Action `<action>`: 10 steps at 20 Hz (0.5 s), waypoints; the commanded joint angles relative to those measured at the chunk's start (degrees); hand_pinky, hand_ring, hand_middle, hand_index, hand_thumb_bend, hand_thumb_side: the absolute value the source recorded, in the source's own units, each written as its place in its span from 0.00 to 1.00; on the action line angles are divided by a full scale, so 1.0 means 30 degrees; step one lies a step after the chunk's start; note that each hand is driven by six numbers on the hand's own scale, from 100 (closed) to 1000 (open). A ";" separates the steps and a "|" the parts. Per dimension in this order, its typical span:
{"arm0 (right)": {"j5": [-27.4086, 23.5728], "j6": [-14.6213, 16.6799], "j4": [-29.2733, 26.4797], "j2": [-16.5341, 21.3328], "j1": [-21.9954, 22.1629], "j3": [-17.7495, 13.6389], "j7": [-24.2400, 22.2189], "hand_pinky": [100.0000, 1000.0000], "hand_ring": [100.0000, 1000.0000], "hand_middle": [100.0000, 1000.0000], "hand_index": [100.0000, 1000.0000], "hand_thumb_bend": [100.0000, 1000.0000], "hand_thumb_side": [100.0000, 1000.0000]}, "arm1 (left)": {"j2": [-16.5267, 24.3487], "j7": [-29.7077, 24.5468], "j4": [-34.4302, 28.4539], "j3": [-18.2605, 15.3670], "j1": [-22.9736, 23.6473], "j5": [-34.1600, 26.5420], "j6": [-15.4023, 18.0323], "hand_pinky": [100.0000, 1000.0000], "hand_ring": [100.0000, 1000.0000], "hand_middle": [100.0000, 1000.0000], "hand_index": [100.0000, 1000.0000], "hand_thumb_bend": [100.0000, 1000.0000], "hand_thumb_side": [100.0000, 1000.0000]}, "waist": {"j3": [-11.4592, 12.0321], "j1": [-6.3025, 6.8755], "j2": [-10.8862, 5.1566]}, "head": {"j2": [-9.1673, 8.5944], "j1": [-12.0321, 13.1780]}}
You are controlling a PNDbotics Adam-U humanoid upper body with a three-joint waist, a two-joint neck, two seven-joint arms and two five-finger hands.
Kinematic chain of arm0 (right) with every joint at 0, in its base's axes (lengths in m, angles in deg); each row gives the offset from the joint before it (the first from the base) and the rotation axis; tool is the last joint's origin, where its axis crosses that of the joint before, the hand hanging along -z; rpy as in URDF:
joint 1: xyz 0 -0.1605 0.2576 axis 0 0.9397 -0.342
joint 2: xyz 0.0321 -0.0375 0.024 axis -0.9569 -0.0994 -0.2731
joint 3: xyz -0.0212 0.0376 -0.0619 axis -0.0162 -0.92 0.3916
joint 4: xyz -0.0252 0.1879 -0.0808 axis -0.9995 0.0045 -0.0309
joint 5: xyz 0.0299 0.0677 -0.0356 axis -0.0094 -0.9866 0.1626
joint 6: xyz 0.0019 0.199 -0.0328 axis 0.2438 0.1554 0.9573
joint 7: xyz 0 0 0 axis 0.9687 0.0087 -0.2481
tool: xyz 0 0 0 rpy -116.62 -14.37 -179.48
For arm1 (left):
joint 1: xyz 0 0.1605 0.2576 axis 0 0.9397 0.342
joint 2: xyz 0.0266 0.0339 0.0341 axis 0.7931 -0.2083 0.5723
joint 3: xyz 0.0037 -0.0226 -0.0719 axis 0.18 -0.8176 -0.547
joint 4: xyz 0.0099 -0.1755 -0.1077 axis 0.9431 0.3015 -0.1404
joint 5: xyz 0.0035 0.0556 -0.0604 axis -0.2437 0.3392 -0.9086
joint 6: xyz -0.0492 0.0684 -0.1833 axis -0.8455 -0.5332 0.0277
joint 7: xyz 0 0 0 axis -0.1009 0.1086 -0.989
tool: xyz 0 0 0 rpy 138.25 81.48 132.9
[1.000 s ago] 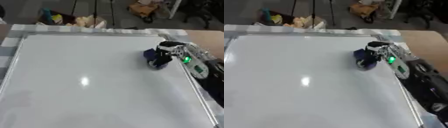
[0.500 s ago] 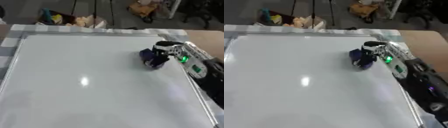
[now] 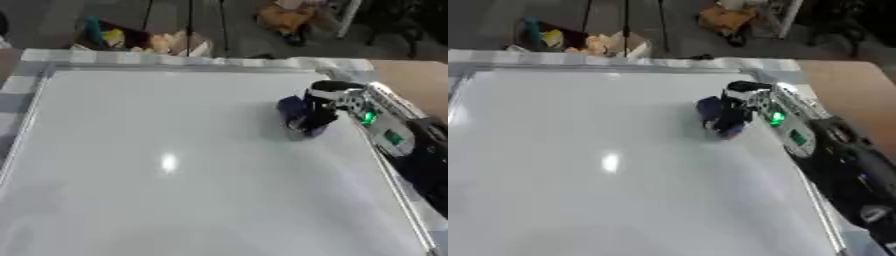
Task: Wipe the whiteboard clean with a brush.
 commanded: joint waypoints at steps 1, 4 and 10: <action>0.0344 0.0017 0.0038 0.0427 -0.0159 -0.0190 0.0137 0.40 0.51 0.17 0.36 0.00 0.46 | 0.0073 -0.0018 -0.0339 0.0077 -0.0175 -0.0045 0.0017 0.30 0.68 0.51 0.56 0.00 0.93 | -0.0035 0.0085 -0.0461 | -0.0171 -0.0066; 0.0330 0.0051 0.0053 0.0492 0.0039 -0.0265 0.0234 0.40 0.51 0.18 0.36 0.00 0.46 | 0.0069 -0.0012 -0.0339 0.0076 -0.0183 -0.0044 0.0020 0.30 0.68 0.51 0.56 0.00 0.94 | -0.0042 0.0090 -0.0446 | -0.0200 -0.0081; 0.0477 -0.0009 0.0275 0.0556 0.0288 -0.0384 0.0383 0.41 0.52 0.21 0.37 0.00 0.46 | 0.0061 -0.0024 -0.0339 0.0073 -0.0166 -0.0021 0.0061 0.30 0.68 0.51 0.56 0.00 0.93 | 0.0020 0.0142 -0.0387 | -0.0188 -0.0093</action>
